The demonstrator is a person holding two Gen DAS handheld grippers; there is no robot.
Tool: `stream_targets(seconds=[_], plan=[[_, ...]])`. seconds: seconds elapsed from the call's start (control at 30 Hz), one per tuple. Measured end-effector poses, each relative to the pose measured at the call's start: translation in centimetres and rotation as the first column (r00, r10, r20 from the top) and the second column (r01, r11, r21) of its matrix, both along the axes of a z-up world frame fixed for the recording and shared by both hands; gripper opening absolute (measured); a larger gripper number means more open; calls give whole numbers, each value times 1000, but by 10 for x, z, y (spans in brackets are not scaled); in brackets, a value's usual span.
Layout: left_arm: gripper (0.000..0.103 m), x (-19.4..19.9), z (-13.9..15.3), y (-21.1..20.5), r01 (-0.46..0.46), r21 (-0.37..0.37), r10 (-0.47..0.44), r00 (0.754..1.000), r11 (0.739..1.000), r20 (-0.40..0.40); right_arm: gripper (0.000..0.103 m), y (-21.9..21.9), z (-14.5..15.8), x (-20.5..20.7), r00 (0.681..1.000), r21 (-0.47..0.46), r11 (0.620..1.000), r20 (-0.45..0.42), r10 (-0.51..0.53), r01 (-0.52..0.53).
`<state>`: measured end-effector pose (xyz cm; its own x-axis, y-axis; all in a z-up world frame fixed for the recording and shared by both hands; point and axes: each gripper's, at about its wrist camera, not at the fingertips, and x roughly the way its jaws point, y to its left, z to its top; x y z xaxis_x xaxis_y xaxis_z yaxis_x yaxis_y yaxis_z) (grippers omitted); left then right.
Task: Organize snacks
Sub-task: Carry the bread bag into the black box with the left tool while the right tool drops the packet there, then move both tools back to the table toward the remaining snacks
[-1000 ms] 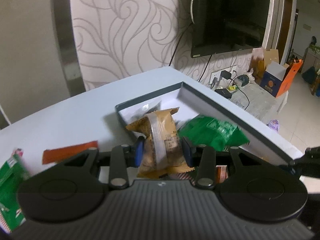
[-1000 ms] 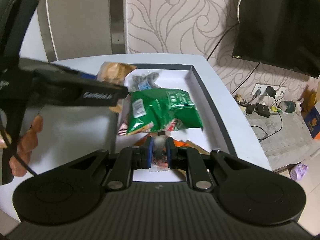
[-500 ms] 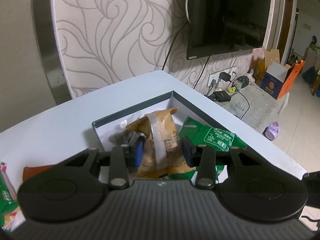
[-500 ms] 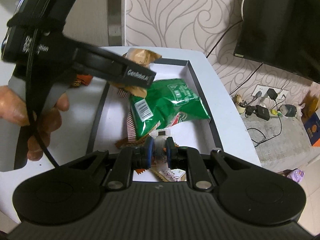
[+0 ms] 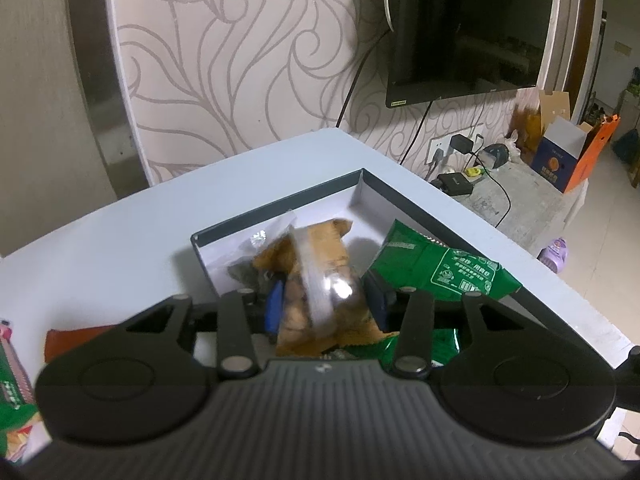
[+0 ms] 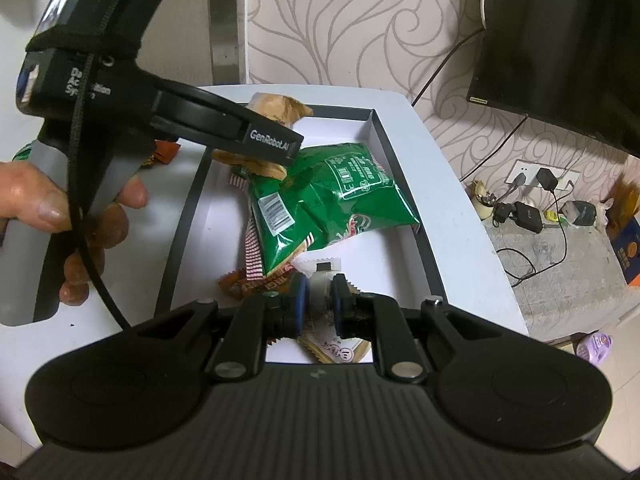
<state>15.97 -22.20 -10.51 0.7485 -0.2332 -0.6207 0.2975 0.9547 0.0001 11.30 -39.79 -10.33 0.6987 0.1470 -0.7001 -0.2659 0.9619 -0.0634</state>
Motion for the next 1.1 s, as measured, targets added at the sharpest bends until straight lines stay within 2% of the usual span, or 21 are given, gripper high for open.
stream_targets(seconds=[0.03, 0.13, 0.27, 0.33, 0.37, 0.4, 0.5, 0.6, 0.83, 1.1], plan=[[56, 0, 0, 0, 2, 1, -2, 1000, 1000, 0, 17, 1, 0, 0, 1000, -3, 1000, -1, 0, 0], [62, -5, 3, 2, -2, 3, 2, 1000, 1000, 13, 17, 1, 0, -1, 1000, -9, 1000, 0, -12, 12], [63, -11, 5, 6, 2, -2, -2, 1000, 1000, 17, 19, 3, 4, -2, 1000, -11, 1000, 11, -29, 29], [63, -14, 6, 8, 4, -6, -4, 1000, 1000, 19, 40, 5, 7, -4, 999, -21, 999, 26, -38, 38], [63, -16, 7, 9, 8, -8, -8, 1000, 1000, 21, 57, 6, 9, -6, 999, -22, 999, 37, -40, 41], [63, -18, 7, 10, 10, -10, -10, 1000, 1000, 24, 70, 7, 12, -9, 998, -23, 999, 55, -43, 45], [63, -24, 10, 13, 16, -19, -15, 1000, 1000, 27, 80, 13, 21, -16, 993, -35, 998, 106, -45, 49], [63, -30, 13, 17, 16, -35, -15, 999, 999, 32, 84, 18, 29, -21, 990, -52, 998, 133, -39, 46], [63, -48, 19, 36, 15, -70, -12, 999, 997, 41, 85, 24, 35, -36, 988, -49, 997, 148, -50, 58], [63, -74, 22, 74, -13, -106, 18, 999, 994, 44, 85, 46, 42, -54, 984, -36, 998, 171, -40, 47]])
